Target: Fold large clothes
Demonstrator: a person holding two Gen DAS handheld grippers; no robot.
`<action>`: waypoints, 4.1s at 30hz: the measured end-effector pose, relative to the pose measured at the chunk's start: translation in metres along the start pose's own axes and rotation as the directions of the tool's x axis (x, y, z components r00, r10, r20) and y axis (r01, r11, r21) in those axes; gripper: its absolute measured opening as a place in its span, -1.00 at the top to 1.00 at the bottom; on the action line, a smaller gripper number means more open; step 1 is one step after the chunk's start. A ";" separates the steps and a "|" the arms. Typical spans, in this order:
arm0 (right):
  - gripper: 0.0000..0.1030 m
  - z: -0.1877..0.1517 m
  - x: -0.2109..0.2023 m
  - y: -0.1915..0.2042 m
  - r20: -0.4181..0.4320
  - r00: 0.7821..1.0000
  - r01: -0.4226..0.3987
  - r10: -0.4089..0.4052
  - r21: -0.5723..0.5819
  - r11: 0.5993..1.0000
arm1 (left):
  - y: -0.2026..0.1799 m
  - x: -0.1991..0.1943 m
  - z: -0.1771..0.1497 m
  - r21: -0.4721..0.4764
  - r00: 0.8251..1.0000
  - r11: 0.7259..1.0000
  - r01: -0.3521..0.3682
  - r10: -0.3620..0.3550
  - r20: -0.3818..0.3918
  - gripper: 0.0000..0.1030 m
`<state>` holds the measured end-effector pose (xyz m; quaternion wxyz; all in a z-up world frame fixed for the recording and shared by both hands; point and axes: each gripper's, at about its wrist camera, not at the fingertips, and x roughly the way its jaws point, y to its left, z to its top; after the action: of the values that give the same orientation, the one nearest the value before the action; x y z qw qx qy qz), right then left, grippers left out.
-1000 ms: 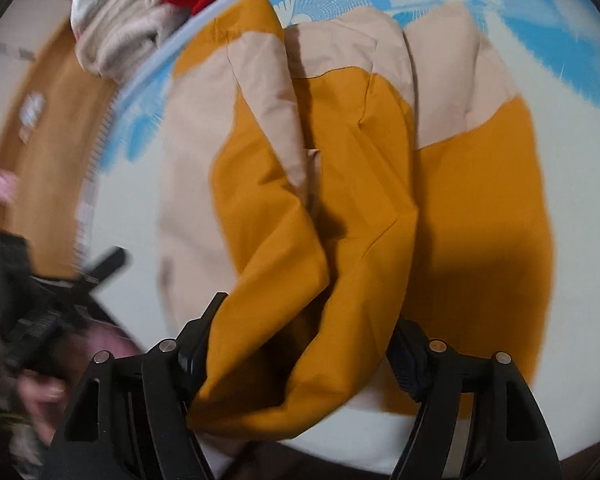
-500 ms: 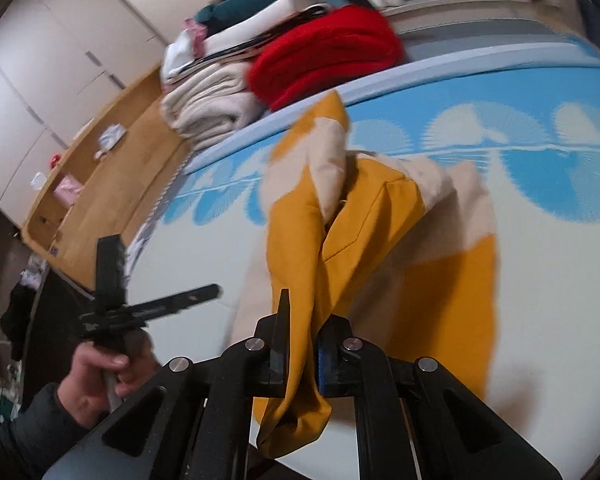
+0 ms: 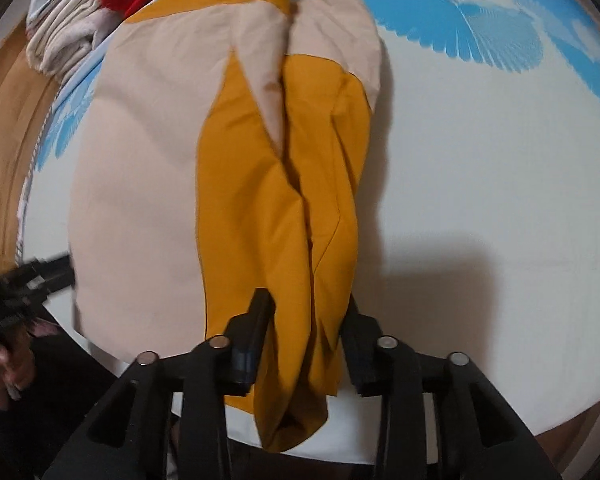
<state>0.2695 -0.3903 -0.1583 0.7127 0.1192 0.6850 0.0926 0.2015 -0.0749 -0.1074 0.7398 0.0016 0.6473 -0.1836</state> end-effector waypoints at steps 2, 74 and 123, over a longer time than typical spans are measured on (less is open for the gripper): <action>0.26 0.005 0.004 -0.001 -0.016 1.000 -0.025 0.025 0.016 1.000 | -0.004 0.002 -0.001 0.023 1.000 0.999 -0.023 0.023 0.002 -0.02; 0.56 0.069 0.038 0.100 0.221 0.974 -0.031 0.049 -0.085 0.996 | 0.169 -0.036 0.086 -0.291 0.962 0.933 0.214 -0.151 0.227 0.15; -0.95 -0.218 -0.118 0.160 0.622 0.734 0.327 -0.274 0.031 0.945 | -0.061 -0.118 -0.155 -0.166 0.799 0.950 -0.263 0.311 0.515 -0.82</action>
<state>0.0515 -0.2635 -0.0053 0.9068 0.0018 0.4195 -0.0404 0.0258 -0.0626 -0.0051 0.9091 0.0166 0.4148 -0.0346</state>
